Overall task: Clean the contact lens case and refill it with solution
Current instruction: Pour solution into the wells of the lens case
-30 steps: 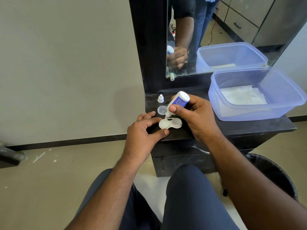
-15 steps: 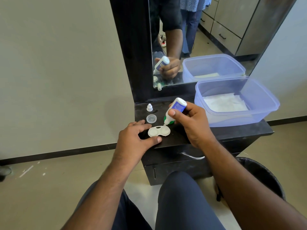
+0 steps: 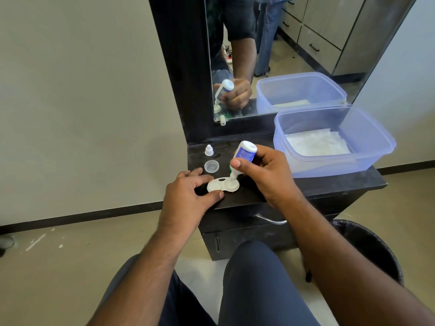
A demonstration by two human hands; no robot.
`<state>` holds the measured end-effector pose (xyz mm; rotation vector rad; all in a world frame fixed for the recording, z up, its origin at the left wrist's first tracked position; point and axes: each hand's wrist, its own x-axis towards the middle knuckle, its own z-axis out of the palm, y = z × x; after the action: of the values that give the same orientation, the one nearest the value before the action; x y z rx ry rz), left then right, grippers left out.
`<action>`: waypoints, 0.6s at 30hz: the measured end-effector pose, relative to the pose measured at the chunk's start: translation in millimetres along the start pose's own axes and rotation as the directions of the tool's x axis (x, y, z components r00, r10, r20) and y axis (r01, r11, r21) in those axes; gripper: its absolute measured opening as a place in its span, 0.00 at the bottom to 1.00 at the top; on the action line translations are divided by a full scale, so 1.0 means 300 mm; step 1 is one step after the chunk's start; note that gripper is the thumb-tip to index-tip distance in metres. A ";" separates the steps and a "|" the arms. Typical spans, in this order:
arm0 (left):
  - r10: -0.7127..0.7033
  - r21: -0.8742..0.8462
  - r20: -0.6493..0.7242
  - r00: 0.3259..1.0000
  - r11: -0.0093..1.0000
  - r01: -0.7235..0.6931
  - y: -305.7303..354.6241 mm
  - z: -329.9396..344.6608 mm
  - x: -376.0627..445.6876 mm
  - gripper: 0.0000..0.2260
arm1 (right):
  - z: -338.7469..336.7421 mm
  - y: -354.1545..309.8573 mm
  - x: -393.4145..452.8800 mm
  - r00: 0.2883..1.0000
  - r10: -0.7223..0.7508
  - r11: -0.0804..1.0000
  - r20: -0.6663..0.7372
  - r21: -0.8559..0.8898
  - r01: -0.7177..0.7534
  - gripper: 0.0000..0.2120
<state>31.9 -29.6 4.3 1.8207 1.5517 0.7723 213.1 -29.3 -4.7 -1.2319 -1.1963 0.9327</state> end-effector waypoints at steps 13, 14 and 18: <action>0.033 -0.014 -0.034 0.999 0.999 -0.034 -0.012 0.024 -0.011 0.15 | 0.003 0.001 0.001 1.000 -0.016 1.000 -0.020 -0.014 0.015 0.12; 0.033 -0.017 -0.039 0.999 0.999 -0.034 -0.014 0.027 -0.011 0.15 | 0.003 0.002 0.001 1.000 -0.014 1.000 -0.023 -0.014 0.014 0.12; 0.034 -0.029 -0.042 0.999 0.999 -0.035 -0.019 0.031 -0.013 0.15 | 0.003 0.001 0.001 1.000 -0.012 1.000 -0.024 -0.021 0.012 0.12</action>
<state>34.8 -33.4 -6.1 1.8244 1.5307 0.8504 212.4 -28.7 -5.1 -1.2479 -1.1952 0.8962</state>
